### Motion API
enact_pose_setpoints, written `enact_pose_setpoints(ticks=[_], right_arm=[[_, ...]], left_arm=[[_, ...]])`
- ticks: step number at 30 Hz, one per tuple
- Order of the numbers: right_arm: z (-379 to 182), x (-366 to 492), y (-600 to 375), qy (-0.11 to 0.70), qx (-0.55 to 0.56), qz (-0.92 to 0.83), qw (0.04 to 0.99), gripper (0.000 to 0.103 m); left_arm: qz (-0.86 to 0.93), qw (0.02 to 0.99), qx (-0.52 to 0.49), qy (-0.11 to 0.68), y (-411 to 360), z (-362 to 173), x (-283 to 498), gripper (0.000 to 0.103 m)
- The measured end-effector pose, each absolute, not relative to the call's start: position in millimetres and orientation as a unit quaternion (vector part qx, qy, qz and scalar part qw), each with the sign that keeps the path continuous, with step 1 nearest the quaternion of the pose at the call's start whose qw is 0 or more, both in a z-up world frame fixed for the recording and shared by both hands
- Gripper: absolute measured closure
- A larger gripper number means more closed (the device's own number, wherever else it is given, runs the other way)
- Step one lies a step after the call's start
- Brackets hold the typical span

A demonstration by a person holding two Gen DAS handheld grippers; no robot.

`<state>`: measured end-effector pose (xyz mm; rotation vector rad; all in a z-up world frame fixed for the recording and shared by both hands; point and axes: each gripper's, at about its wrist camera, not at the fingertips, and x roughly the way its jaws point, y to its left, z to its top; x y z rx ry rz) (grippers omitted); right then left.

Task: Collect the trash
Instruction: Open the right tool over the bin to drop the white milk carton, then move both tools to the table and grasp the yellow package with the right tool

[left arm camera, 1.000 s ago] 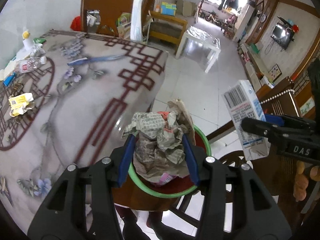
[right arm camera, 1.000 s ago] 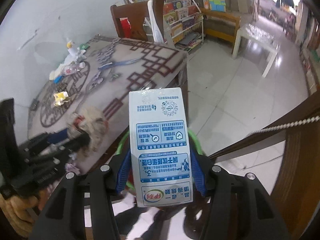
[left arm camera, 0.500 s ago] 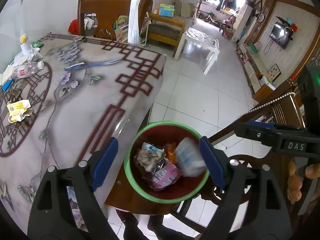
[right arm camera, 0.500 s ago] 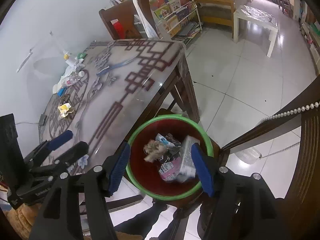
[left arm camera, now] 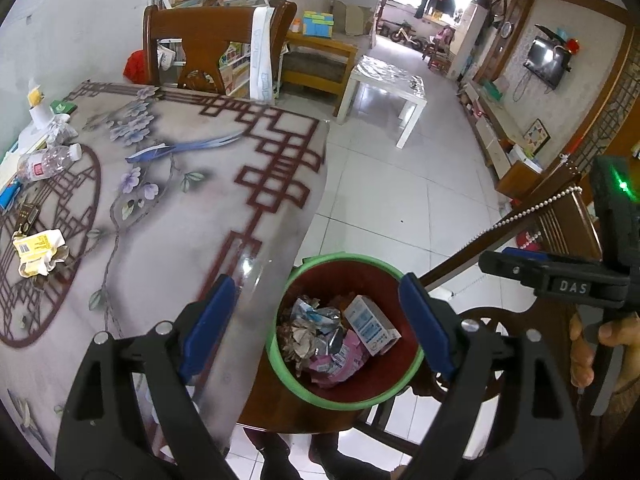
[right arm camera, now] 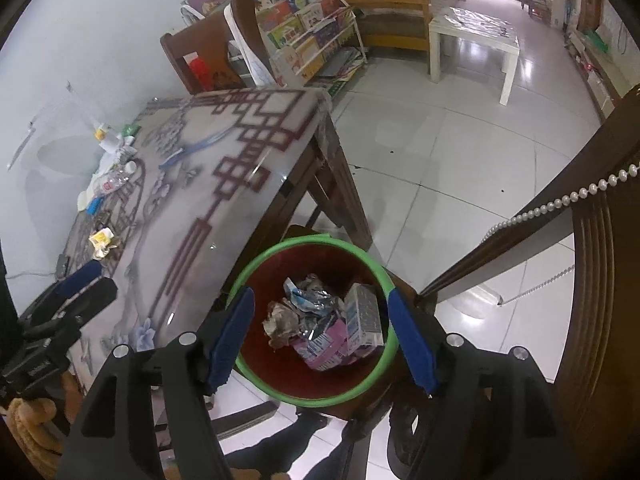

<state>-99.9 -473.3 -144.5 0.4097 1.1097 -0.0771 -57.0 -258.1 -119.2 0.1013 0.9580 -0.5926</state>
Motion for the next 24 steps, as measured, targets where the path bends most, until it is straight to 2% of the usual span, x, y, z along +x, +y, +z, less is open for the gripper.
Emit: enact_pose_setpoints(ticks=[8, 15, 24], right_arm=[[-137, -91, -448, 0.532, 0.17, -0.04, 0.829, 0.035], [-116, -69, -408, 0.512, 0.162, -0.035, 0.843, 0.03], [-119, -21, -313, 0.517, 0.162, 0.02, 0.84, 0.029]], left_arm=[[-0.271, 0.848, 0.027, 0.456, -219, -118, -35, 0.021], [-0.267, 0.854, 0.02, 0.447, -176, -117, -21, 0.021], [-0.229, 0.871, -0.015, 0.435, -96, -115, -3, 0.021]])
